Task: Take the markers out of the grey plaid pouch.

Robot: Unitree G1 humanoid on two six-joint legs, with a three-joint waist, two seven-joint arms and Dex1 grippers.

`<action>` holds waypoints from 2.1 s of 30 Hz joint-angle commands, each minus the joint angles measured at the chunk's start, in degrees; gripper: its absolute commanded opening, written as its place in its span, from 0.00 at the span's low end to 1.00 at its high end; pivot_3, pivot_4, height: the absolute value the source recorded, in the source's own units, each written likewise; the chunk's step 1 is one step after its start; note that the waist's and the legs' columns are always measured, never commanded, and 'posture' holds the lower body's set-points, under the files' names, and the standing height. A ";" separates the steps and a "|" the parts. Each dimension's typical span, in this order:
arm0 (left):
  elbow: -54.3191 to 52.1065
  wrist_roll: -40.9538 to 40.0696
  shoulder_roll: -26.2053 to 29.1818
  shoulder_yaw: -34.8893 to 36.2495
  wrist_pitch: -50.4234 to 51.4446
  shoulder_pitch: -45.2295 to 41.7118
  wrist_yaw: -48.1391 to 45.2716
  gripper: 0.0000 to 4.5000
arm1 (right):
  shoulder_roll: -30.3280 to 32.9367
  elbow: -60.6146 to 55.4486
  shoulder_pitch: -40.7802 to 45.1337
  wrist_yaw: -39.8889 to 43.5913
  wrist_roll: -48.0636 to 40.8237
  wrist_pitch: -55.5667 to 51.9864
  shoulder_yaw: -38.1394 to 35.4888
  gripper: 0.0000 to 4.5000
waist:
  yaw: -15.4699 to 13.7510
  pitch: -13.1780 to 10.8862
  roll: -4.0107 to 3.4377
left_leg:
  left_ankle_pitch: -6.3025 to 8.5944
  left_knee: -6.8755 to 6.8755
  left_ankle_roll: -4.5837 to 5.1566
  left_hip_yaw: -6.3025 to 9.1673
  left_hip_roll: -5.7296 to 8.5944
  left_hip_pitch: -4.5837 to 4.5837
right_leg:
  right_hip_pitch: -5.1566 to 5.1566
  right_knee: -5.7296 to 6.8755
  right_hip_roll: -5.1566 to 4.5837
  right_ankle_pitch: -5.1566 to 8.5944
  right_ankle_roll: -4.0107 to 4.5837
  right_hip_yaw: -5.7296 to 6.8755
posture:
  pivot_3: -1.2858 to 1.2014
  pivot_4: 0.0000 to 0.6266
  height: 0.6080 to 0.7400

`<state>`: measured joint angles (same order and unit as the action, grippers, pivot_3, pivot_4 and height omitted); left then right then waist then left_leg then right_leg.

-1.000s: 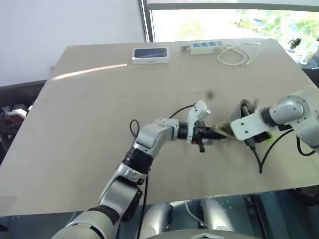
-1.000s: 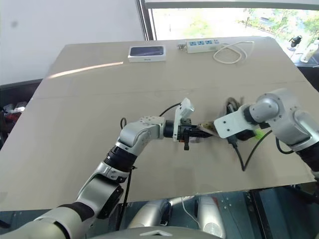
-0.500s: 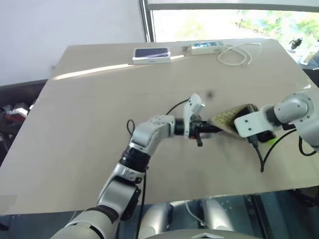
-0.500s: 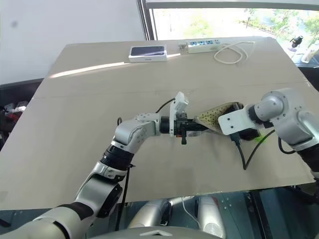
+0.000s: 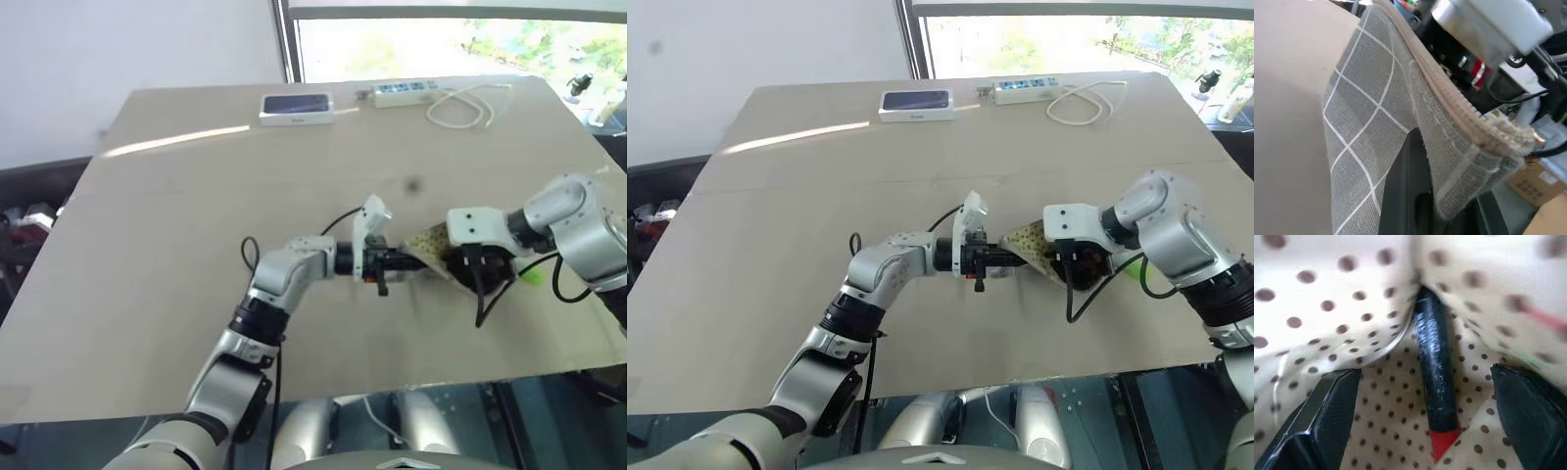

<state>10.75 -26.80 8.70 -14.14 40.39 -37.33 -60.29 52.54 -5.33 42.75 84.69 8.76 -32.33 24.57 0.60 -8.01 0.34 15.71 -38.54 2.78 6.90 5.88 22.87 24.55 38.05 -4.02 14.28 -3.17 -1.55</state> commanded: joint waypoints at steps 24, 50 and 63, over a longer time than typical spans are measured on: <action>-5.13 -1.70 0.97 -1.51 0.95 2.74 -1.96 0.00 | -3.81 13.32 0.14 -1.12 6.27 13.77 6.94 0.97 | 0.33 0.09 0.09 | 0.00 -0.02 0.00 -0.01 -0.02 -0.14 | -0.09 0.02 0.03 0.00 0.00 0.00 | 0.52 0.24 1.00; 1.21 1.84 1.00 -0.72 -5.83 0.79 -1.48 0.00 | -1.23 13.96 -1.51 5.87 2.20 23.48 6.36 0.97 | -0.08 0.10 0.10 | 0.00 -0.04 0.00 0.08 0.00 -0.13 | -0.18 -0.04 0.00 0.00 0.00 0.10 | 0.52 0.24 1.00; -1.95 1.39 1.56 -1.67 -4.45 2.67 -1.66 0.00 | -3.78 17.25 -1.05 1.57 5.32 20.58 6.11 0.16 | 0.00 0.15 0.19 | 0.03 -0.08 0.01 0.13 -0.01 -0.98 | -1.08 -0.07 0.01 0.00 0.00 0.12 | 0.52 0.24 1.00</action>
<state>11.80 -24.46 10.36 -16.34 36.20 -34.62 -61.40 48.58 10.07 43.34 85.87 11.78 -11.14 29.30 0.60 -7.86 0.53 15.74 -38.62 2.79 7.04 5.87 21.89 23.47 37.99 -4.01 14.28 -3.17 -1.43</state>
